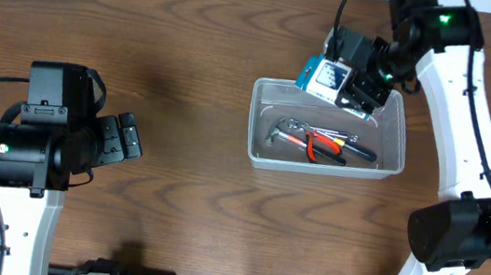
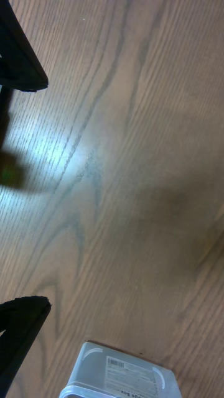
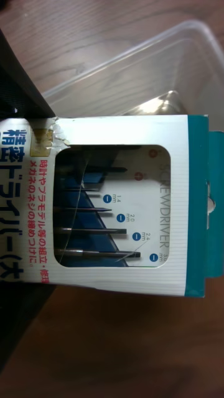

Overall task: Pack container
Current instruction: 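Lower the box into the container and open the right gripper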

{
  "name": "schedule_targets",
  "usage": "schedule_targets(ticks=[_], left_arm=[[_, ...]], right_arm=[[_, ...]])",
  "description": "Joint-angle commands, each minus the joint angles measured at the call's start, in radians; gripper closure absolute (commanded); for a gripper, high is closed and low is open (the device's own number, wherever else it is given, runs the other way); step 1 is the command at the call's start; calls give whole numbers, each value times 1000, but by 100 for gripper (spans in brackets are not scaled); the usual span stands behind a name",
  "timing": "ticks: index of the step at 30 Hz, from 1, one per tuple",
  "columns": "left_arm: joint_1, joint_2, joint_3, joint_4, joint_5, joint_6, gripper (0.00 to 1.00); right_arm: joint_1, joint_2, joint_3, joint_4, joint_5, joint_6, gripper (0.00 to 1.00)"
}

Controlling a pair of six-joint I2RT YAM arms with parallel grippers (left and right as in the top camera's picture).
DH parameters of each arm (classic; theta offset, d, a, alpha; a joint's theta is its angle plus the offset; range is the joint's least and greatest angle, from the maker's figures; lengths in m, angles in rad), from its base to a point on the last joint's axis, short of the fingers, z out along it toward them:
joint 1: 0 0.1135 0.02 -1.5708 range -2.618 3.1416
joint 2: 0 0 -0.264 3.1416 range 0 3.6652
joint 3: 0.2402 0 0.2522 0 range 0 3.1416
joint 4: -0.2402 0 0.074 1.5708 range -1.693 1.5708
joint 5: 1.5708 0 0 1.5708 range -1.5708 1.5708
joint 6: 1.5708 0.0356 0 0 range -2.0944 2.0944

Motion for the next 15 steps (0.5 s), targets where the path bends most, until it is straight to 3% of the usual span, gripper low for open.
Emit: schedule_targets(ticks=[1, 15], left_arm=[[3, 5, 14, 0, -5, -13, 2], [3, 5, 14, 8, -5, -13, 2]], right_arm=[[8, 5, -72, 34, -33, -12, 30], [15, 5, -324, 217, -45, -12, 25]])
